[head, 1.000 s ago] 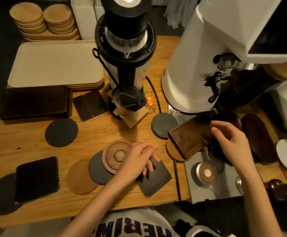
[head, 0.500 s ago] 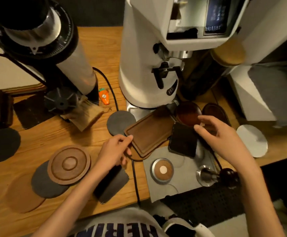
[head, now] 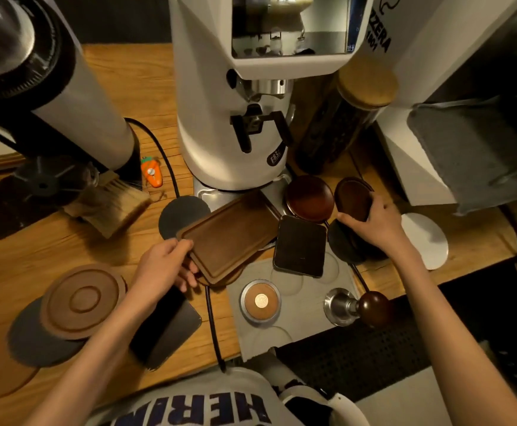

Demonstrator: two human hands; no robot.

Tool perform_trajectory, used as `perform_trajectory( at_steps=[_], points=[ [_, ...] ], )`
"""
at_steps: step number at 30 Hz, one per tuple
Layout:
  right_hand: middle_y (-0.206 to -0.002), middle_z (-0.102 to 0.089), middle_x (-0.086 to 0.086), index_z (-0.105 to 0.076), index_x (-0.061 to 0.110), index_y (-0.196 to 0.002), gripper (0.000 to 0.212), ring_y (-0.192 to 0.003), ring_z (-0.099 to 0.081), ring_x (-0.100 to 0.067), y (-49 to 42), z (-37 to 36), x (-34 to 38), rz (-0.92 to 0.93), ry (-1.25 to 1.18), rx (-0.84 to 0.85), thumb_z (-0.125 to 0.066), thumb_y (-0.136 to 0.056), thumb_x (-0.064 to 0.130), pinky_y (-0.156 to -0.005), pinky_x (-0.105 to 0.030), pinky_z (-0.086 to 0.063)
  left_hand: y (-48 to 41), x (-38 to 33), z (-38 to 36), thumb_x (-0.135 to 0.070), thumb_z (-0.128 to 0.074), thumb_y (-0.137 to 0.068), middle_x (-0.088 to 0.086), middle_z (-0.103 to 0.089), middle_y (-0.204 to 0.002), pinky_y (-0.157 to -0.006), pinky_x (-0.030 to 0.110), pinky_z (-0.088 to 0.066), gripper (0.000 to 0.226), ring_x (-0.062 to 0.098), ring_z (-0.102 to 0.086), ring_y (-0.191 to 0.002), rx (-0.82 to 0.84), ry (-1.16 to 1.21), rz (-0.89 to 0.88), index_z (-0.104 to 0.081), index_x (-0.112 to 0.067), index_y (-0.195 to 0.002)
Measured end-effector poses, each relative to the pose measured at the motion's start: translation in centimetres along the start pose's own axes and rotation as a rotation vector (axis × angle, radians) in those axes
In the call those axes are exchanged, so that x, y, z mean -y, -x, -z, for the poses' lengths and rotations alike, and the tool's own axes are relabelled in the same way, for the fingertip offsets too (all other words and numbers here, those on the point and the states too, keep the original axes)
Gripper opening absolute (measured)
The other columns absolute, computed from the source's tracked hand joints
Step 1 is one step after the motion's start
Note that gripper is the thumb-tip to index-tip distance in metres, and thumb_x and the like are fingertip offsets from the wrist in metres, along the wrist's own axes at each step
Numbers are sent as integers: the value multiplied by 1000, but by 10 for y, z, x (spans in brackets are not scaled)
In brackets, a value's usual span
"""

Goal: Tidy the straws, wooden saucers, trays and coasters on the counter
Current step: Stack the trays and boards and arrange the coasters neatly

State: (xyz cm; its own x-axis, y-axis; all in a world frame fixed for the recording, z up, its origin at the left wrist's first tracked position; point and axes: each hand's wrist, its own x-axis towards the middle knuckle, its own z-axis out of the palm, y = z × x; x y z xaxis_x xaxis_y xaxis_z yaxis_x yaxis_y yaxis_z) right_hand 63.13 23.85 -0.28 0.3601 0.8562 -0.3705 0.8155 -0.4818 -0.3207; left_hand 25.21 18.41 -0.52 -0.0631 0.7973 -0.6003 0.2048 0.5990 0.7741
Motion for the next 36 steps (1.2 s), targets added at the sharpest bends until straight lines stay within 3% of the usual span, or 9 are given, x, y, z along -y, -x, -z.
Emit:
perform_trajectory(
  at_steps=[5,8,13,22,28,32,36],
  points=[
    [-152,-26,-27,-12,14,-155,108,-140,-26,-44,-3,-7,-1,-57,-33,-13,-71,-78,62,-113,-54,-31,17,-6,19,-21,-44,-101,10,-66,-50,-37,20,-50,22,18,-64,-41,-29,72,26,-58,-9,-87],
    [-151,-32,-23,-19,9,-153,109,-140,-27,-43,-2,-8,0,-60,-54,-75,-74,-75,62,-112,-53,-33,25,-6,32,-23,-44,-100,5,-66,-48,-38,20,-51,21,16,-62,-39,-58,82,41,-57,-14,-86],
    [-149,-36,-23,-24,7,-149,108,-137,-32,-44,6,-2,6,-61,-86,-151,-77,-71,59,-108,-54,-38,33,-6,50,-22,-43,-101,5,-67,-50,-41,22,-53,23,19,-65,-44,-16,128,50,-59,-6,-94],
    [-147,-40,-9,-21,31,-145,111,-135,-37,-35,52,23,41,239,-107,-140,-82,-57,61,-105,-55,-42,43,0,72,-24,-45,-101,5,-63,-47,-37,22,-49,22,17,-62,-40,-43,242,49,-58,-11,-88],
    [-142,-39,6,-15,49,-141,117,-128,-38,-16,88,15,94,448,-65,-71,-76,-44,71,-95,-35,-43,55,10,98,-23,-46,-100,8,-65,-53,-43,25,-53,23,18,-63,-45,7,262,-19,-63,-11,-91],
    [-117,-30,36,-14,52,-140,115,-117,-31,3,122,2,139,693,-40,48,-78,-45,66,-88,-16,-32,73,16,125,-22,-47,-98,14,-67,-59,-43,24,-53,23,21,-64,-46,74,314,-47,-66,-9,-97],
    [-123,-18,48,-13,60,-133,110,-113,-33,7,165,-10,189,867,21,170,-80,-46,63,-90,-11,-34,92,21,159,-25,-49,-91,16,-70,-66,-46,24,-55,26,22,-67,-52,156,321,-74,-65,-6,-100]
  ],
)
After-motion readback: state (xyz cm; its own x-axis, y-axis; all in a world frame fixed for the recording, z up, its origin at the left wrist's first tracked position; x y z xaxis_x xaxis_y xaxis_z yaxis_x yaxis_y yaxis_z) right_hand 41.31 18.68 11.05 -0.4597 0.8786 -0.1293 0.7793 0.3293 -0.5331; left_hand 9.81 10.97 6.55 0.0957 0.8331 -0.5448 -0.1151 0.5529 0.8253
